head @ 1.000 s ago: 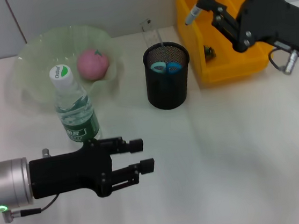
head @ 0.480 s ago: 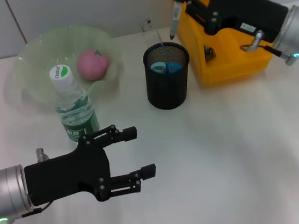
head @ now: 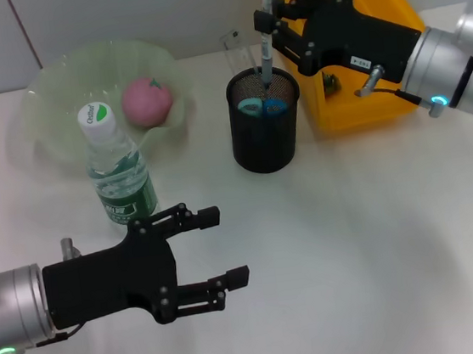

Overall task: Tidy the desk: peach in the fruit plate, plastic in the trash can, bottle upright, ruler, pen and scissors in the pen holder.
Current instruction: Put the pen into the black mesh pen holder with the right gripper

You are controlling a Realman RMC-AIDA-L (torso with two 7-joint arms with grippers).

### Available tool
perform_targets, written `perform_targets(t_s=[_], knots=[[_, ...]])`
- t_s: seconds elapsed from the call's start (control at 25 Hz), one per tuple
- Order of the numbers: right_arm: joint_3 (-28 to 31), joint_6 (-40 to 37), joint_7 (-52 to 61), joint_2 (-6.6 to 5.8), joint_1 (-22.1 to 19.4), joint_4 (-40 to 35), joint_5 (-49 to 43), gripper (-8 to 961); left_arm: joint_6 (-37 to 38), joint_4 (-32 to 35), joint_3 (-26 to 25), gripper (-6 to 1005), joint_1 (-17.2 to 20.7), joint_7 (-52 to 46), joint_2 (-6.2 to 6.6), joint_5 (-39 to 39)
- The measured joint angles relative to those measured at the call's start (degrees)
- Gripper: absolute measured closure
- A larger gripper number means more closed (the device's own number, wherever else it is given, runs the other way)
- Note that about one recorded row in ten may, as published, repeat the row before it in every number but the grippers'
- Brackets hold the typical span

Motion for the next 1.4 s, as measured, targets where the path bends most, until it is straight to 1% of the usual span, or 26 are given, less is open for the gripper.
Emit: perform_targets(t_s=[0.32, 1.28, 1.4], knots=[[-1.4, 3.7, 0.2, 0.04, 1.1, 1.8, -0.1, 657, -0.1, -1.0, 0.3, 165, -0.3, 0.1, -0.06, 0.0], [-1.5, 6.3, 1.8, 0.18, 1.1, 3.1, 0.1, 582, -0.1, -1.2, -0.1, 166, -0.5, -0.1, 0.28, -0.1], [-1.8, 5.3, 6.0, 0.04, 0.7, 2.3, -0.1, 468, 0.0, -1.0, -0.2, 166, -0.5, -0.5, 0.37, -0.1]])
